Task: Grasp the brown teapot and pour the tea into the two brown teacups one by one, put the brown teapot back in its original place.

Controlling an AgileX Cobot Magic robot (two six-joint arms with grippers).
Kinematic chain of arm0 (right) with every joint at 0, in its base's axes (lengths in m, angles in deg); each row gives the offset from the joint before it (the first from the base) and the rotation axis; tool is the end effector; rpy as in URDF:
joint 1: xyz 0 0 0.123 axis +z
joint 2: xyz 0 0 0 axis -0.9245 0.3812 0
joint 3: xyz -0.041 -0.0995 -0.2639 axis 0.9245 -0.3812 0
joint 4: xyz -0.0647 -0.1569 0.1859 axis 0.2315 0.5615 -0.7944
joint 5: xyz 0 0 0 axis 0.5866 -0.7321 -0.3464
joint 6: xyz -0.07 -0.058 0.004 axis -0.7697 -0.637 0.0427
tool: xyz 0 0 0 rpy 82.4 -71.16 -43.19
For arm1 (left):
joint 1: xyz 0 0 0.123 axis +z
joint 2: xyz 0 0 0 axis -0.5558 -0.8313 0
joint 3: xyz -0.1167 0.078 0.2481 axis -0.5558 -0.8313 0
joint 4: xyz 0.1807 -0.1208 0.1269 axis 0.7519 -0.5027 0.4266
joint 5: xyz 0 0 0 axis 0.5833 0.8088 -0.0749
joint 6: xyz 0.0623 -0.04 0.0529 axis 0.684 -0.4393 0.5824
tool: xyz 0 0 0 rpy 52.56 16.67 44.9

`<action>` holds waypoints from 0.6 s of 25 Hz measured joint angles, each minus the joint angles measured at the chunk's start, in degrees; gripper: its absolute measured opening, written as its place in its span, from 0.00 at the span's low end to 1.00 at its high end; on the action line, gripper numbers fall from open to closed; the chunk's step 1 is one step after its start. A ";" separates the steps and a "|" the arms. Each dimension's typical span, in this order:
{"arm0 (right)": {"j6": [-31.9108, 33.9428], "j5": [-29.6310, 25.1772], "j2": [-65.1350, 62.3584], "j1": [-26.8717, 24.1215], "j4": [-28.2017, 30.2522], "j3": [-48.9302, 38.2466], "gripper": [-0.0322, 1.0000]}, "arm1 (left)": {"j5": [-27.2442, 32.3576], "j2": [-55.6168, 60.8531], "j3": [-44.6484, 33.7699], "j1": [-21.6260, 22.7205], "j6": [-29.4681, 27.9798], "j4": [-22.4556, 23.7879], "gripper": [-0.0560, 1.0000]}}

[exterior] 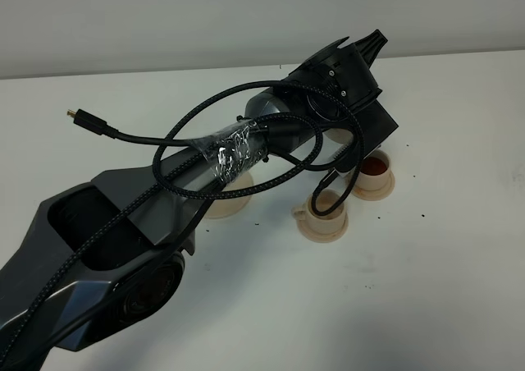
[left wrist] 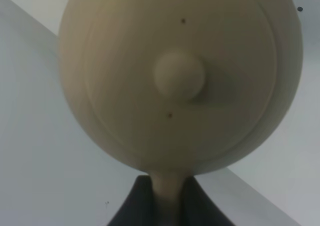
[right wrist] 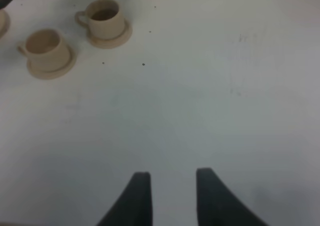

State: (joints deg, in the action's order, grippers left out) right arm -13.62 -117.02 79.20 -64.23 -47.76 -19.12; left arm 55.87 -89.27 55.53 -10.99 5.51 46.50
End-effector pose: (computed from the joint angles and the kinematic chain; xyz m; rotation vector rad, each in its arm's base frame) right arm 0.0036 0.0182 0.2728 -0.2862 2.1042 0.1868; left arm 0.4234 -0.3589 0.1940 2.4358 0.7636 1.1075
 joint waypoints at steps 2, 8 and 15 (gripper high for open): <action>0.00 0.00 0.00 0.00 0.00 0.00 0.26 | 0.00 0.00 0.00 0.00 0.00 -0.06 0.17; 0.00 0.00 0.00 0.00 0.00 0.00 0.26 | 0.00 0.00 -0.06 0.00 0.00 -0.52 0.17; 0.00 0.00 0.00 0.00 0.00 0.00 0.26 | 0.00 0.00 -0.10 0.00 -2.07 -0.88 0.17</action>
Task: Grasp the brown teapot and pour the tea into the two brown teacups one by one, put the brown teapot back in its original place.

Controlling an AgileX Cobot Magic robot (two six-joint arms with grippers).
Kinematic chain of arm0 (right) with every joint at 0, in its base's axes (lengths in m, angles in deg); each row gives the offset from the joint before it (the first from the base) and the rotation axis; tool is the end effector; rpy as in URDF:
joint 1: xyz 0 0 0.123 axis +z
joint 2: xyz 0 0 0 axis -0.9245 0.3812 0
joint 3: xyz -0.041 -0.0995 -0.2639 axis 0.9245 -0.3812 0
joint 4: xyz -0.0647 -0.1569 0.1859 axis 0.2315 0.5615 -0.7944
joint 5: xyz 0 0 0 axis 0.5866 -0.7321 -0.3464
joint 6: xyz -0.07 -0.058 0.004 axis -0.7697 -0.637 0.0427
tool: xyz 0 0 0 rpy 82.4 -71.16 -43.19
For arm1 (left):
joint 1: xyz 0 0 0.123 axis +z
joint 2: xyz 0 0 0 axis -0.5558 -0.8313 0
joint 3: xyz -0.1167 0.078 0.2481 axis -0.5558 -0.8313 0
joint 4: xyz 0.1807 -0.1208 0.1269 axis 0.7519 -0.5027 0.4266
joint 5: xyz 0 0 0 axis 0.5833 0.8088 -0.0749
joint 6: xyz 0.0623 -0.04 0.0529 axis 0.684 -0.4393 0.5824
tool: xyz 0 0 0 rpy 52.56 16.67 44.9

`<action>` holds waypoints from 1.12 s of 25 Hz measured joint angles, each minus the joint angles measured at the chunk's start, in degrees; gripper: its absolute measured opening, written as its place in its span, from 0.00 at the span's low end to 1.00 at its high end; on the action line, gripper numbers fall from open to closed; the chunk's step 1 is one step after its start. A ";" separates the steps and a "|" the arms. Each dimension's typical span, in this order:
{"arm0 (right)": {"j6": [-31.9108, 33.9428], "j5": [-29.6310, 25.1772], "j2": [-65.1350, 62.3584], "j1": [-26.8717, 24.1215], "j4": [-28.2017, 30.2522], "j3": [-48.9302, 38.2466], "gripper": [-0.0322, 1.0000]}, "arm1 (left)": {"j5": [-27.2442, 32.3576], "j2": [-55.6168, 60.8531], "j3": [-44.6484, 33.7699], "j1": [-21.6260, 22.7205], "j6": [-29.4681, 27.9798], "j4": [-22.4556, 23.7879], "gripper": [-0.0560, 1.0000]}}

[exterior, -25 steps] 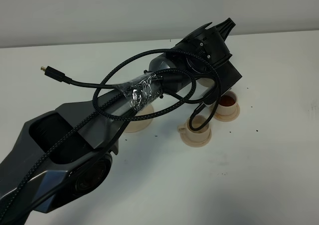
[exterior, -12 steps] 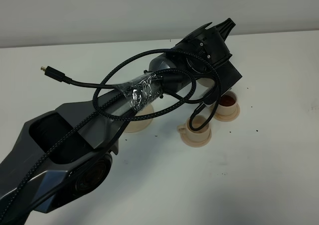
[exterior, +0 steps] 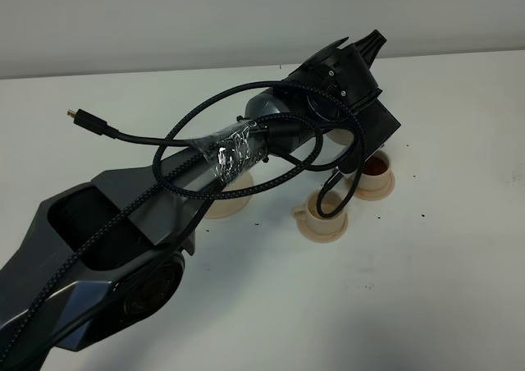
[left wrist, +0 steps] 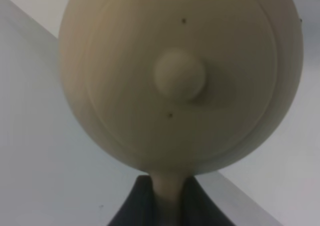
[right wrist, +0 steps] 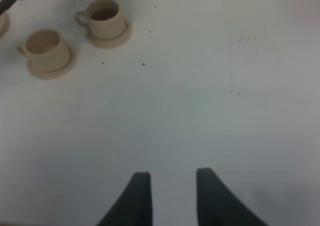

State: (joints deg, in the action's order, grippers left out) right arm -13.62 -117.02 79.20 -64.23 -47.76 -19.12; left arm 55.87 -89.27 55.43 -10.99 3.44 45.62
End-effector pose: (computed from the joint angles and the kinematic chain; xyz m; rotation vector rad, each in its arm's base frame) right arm 0.0036 0.0182 0.2728 -0.2862 2.1042 0.1868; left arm 0.4227 -0.3593 0.1928 2.4128 0.8145 1.0752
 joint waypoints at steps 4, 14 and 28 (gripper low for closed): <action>0.00 0.00 0.00 0.00 0.00 0.00 0.26 | 1.40 0.00 0.00 0.00 -0.80 -0.04 0.17; 0.00 0.00 0.00 0.00 0.00 0.00 0.26 | 4.12 0.00 0.00 0.00 -6.37 -0.04 0.17; 0.00 0.00 0.00 0.00 0.00 0.00 0.26 | 9.01 0.05 0.00 1.31 -11.09 -6.54 0.17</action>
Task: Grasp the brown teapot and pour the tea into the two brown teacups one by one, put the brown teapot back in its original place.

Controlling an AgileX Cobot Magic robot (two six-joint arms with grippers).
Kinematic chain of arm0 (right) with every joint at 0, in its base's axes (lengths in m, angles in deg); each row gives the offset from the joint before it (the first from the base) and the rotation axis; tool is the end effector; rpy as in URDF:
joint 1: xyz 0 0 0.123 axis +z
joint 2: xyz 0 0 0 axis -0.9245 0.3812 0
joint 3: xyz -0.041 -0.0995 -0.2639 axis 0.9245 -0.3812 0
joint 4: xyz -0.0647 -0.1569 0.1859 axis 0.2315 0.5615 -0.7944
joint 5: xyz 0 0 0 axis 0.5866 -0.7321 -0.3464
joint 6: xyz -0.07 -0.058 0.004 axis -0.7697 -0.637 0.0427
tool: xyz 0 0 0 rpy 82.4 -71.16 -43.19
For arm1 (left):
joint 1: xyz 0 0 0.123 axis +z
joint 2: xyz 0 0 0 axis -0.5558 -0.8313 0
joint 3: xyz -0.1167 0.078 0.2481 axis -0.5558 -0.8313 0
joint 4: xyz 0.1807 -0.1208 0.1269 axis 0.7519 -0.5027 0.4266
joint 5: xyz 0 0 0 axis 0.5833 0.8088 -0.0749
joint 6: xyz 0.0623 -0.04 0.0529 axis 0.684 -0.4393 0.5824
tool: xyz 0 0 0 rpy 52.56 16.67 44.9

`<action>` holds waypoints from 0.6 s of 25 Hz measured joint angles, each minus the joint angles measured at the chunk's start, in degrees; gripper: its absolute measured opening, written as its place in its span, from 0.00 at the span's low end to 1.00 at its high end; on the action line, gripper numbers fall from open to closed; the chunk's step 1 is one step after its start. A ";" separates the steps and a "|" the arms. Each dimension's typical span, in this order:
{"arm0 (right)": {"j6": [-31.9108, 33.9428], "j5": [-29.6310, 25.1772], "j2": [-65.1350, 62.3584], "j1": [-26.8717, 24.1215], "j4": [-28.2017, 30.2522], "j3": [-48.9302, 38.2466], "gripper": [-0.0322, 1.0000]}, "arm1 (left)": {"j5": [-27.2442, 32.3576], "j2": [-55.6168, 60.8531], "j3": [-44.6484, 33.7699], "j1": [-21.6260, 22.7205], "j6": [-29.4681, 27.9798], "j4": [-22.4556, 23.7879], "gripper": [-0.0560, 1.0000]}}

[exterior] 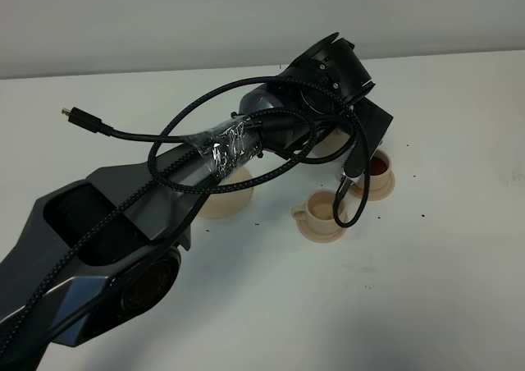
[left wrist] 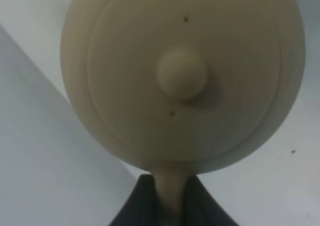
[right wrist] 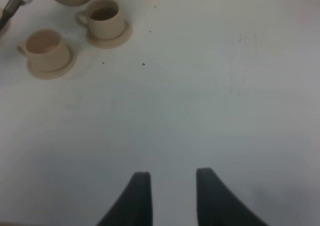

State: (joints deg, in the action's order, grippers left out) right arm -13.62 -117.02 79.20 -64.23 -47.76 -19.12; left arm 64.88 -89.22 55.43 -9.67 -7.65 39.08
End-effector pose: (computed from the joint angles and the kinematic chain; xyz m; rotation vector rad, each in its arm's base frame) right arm 0.0036 0.0182 0.2728 -0.2862 2.1042 0.1868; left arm 0.4212 -0.3413 0.1830 2.3571 1.2532 0.8939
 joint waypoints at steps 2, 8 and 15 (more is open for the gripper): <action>0.00 0.00 0.00 0.00 0.00 0.00 0.26 | 0.66 0.00 0.00 0.28 -1.08 -1.13 0.17; 0.00 0.00 0.00 0.00 0.00 0.00 0.26 | 4.90 0.04 0.21 0.67 -5.48 -2.81 0.17; 0.00 0.00 0.00 0.00 0.00 0.00 0.26 | 11.03 1.01 3.77 2.30 -11.07 -7.98 0.17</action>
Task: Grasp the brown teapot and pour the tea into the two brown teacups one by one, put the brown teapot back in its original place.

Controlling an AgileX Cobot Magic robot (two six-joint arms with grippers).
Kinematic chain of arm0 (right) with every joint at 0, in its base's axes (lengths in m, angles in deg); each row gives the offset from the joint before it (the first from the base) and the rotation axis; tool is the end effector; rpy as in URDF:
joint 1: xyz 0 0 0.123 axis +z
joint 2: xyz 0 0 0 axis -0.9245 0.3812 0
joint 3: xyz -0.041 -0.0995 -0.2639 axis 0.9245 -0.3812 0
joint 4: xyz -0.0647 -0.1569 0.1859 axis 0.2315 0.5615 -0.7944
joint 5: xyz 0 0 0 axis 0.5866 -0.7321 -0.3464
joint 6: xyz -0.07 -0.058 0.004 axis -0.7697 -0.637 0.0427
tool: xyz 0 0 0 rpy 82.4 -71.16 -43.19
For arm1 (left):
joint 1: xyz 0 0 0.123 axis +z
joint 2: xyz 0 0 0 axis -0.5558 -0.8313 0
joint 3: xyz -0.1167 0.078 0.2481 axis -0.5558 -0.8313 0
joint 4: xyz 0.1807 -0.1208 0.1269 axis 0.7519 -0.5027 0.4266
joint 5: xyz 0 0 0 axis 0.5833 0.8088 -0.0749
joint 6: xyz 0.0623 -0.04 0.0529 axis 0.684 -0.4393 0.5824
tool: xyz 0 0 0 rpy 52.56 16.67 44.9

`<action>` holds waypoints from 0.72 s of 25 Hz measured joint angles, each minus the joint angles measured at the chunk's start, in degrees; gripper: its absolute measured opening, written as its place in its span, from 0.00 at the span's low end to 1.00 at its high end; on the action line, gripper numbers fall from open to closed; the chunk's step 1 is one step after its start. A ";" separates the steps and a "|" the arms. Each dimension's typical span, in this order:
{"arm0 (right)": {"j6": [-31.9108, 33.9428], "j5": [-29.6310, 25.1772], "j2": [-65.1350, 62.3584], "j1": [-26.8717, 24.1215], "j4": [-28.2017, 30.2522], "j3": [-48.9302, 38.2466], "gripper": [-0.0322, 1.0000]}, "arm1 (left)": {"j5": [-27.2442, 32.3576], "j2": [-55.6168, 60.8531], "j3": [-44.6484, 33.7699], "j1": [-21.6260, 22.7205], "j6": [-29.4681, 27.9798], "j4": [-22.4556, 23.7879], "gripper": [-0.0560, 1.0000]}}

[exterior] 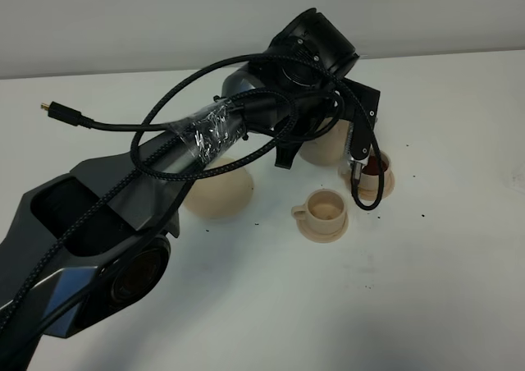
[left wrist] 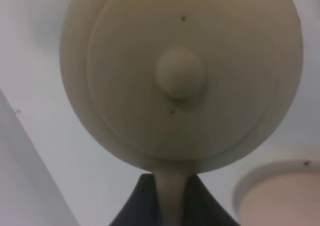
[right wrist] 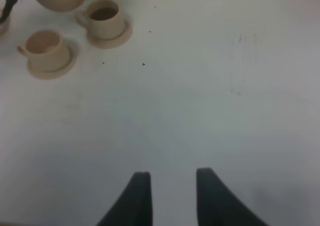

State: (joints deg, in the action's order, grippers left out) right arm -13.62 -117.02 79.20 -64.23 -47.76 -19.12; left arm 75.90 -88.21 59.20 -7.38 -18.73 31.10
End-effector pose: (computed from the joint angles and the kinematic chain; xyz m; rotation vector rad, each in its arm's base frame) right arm 0.0036 0.0182 0.2728 -0.2862 2.1042 0.1868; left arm 0.4217 -0.3197 0.2001 2.1729 1.7070 0.6961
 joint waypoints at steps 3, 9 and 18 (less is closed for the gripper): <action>0.00 0.00 0.00 0.00 0.00 0.00 0.26 | 2.87 0.25 2.53 0.98 -1.50 -2.22 0.17; 0.11 0.00 0.00 0.00 0.00 0.00 0.26 | 2.86 0.25 4.41 4.19 -4.30 -10.95 0.17; 0.25 0.00 0.00 0.00 0.00 0.00 0.26 | 2.91 0.25 4.54 8.18 -8.49 -23.67 0.17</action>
State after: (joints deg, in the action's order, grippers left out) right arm -13.37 -117.02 79.20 -64.23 -47.76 -19.12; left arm 78.82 -87.97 63.75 0.80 -27.22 7.42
